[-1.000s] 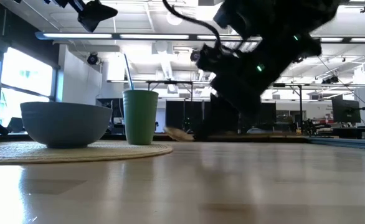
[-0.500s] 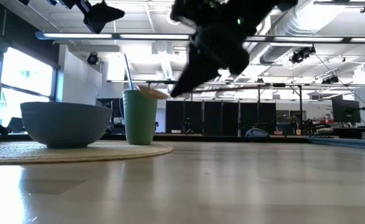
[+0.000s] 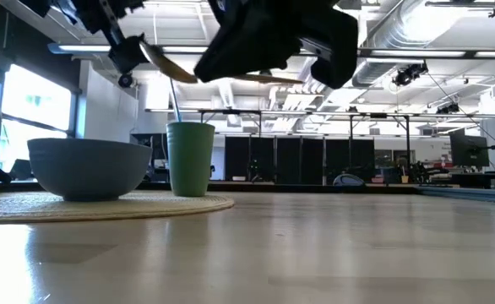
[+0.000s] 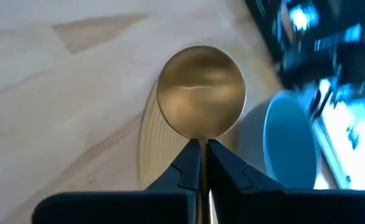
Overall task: Pick & Place Utensil
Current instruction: Put the gold spoon into the blue bowl on the brown mat
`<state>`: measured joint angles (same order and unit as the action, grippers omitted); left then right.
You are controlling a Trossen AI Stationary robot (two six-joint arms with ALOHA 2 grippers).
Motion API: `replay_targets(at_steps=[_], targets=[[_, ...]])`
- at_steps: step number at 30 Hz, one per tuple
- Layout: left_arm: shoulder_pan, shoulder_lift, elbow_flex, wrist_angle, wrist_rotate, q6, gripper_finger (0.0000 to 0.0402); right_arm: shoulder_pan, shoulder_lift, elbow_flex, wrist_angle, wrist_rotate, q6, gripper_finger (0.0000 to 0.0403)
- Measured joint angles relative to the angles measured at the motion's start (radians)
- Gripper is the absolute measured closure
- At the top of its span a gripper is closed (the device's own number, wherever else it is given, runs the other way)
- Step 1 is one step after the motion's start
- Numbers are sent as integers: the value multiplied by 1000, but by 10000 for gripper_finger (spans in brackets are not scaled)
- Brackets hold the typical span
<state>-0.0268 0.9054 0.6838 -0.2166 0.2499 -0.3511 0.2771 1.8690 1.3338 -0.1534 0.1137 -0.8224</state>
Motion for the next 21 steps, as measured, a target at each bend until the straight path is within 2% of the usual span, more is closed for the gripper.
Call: replay_targets(at_steps=[4, 13, 17, 21], targets=[[0, 83, 0, 75, 38, -49, 12, 0, 0, 0, 50, -75, -141, 397], [0, 220, 0, 207, 55, -132, 12, 12, 0, 0, 116, -200, -286, 394], [0, 260, 1, 282, 57, -185, 12, 14, 0, 0, 118, -286, -305, 396], [0, 304, 0, 350, 53, -235, 12, 14, 0, 0, 104, -278, -308, 395]])
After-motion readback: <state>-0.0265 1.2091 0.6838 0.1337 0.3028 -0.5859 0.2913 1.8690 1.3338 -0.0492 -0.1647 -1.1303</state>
